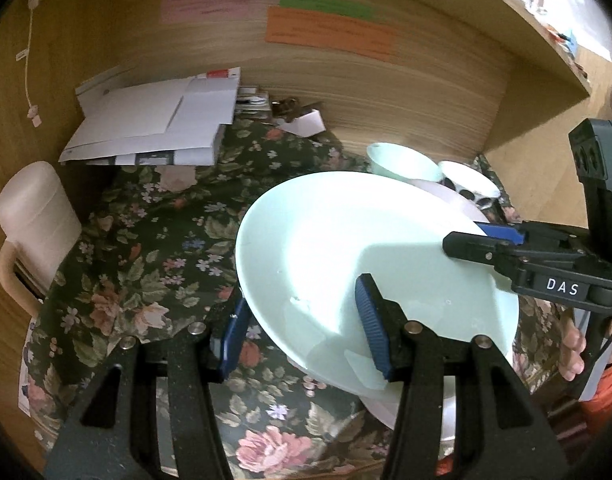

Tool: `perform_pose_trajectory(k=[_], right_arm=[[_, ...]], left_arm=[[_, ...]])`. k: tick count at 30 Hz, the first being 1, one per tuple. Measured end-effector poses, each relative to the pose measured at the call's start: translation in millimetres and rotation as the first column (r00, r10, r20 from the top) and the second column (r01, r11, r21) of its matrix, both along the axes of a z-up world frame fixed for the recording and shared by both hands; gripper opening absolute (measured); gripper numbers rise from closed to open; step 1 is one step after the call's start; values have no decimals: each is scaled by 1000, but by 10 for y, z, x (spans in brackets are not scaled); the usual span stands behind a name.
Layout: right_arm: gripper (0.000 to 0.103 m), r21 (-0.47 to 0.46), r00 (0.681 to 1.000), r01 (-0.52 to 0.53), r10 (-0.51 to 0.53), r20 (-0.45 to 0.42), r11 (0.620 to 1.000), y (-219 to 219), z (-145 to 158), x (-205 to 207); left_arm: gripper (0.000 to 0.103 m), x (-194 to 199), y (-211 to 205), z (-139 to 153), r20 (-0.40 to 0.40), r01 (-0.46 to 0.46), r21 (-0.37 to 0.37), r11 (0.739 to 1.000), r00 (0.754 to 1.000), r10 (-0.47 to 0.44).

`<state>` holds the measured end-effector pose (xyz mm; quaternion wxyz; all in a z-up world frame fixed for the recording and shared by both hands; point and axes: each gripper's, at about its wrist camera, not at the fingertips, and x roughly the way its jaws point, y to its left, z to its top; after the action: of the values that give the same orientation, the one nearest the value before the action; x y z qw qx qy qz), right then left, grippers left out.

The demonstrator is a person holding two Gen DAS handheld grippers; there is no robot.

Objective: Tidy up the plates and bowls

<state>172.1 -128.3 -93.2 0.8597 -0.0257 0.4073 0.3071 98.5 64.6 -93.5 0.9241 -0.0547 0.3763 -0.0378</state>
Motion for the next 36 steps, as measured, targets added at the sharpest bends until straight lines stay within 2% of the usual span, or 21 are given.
perform_pose_trajectory(k=[19,36], right_arm=[[36,30,998,62,-61,-28,998,-406,-198,-306],[36,48,992,83,-78,-97,995,-533,-472,-436]], left_arm=[[52,-151,-306,-215,-34,69,-13,998,997,-70],[52,-192,-400,-479,-97,62,-22,998,993,-64]])
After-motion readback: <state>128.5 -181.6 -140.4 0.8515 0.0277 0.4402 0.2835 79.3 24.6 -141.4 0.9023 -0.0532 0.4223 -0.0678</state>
